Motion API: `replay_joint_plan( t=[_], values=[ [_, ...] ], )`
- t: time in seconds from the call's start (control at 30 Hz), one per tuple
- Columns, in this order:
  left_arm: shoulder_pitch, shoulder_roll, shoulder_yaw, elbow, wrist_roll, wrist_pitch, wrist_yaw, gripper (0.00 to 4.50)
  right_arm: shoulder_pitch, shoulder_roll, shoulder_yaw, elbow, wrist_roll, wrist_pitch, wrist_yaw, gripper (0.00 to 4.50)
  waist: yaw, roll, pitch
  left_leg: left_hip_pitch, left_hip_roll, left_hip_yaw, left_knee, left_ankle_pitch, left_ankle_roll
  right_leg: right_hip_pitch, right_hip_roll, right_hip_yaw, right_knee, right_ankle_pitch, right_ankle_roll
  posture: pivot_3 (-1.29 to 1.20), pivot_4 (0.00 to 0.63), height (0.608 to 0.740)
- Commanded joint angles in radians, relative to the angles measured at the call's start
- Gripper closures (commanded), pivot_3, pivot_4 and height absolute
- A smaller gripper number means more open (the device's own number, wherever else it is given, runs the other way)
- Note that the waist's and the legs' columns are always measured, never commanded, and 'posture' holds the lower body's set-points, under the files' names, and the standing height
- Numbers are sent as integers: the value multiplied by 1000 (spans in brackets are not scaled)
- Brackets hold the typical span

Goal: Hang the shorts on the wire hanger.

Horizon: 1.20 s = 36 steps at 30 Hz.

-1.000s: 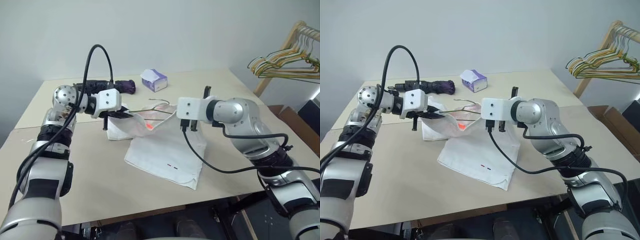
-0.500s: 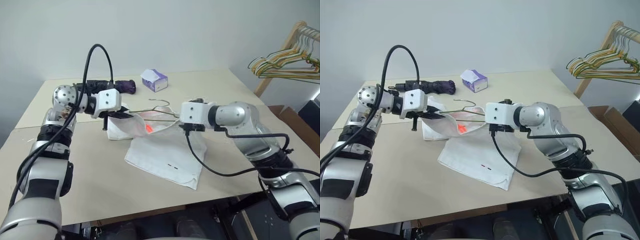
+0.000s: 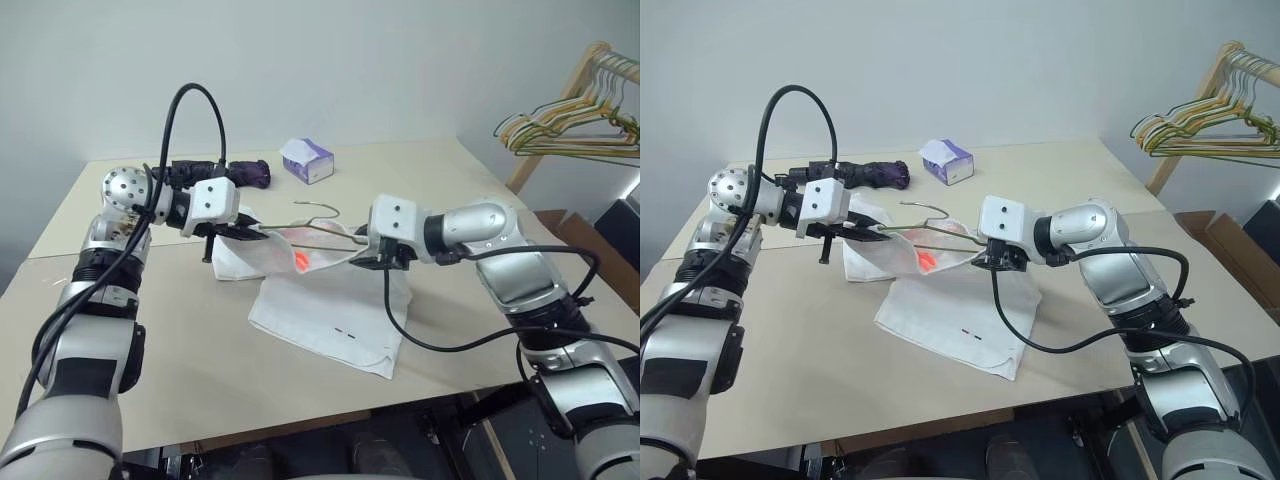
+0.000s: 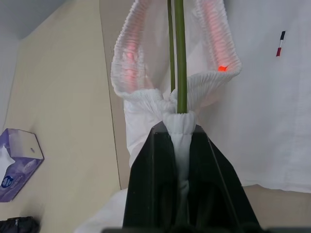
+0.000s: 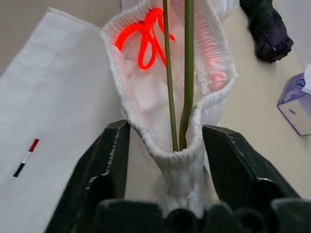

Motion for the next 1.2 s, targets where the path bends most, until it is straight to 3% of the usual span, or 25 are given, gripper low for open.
replay_joint_plan(
  t=[0.03, 0.1, 0.17, 0.33, 0.8, 1.0, 1.2],
  values=[
    [-12, 3, 35, -40, -39, 2, -11, 4500, -28, -8, -17, -3, -1, -6, -4, 3208, 1, 0, 0, 0, 0, 0, 0, 0, 0, 0, 0, 0, 0, 0, 0, -107, 0, 740],
    [-11, 8, 29, -30, -27, -10, -6, 4500, -31, -5, -18, -1, 1, 3, -12, 3977, 1, 0, 0, 0, 0, 0, 0, 0, 0, 0, 0, 0, 0, 0, 0, -109, 0, 740],
    [-11, 4, 38, -21, -36, -9, -6, 4500, -32, -7, -18, 1, -1, 2, -18, 4437, 1, 0, 0, 0, 0, 0, 0, 0, 0, 0, 0, 0, 0, 0, 0, -110, 0, 740],
    [-25, -13, 65, -2, -68, 47, -2, 4500, -23, -12, -12, 6, -10, -7, -30, 4437, 1, 0, 0, 0, 0, 0, 0, 0, 0, 0, 0, 0, 0, 0, 0, -110, 0, 740],
    [-62, -26, 161, 67, -110, 37, 62, 0, 50, -4, -82, -50, 32, 157, -130, 4437, 1, 0, 0, 0, 0, 0, 0, 0, 0, 0, 0, 0, 0, 0, 0, -133, 0, 740],
    [-42, -35, 268, 7, -217, 131, 112, 0, 109, 6, -219, -108, 73, 419, -270, 4437, 0, 0, 0, 0, 0, 0, 0, 0, 0, 0, 0, 0, 0, 0, 0, -149, 0, 740],
    [134, -77, 298, -278, -337, 328, 134, 0, 137, 26, -407, -252, 59, 868, -469, 4437, -1, 1, 0, 0, 1, -1, 0, 0, 0, 0, -1, 0, 1, 0, 0, -184, 0, 740]
  ],
)
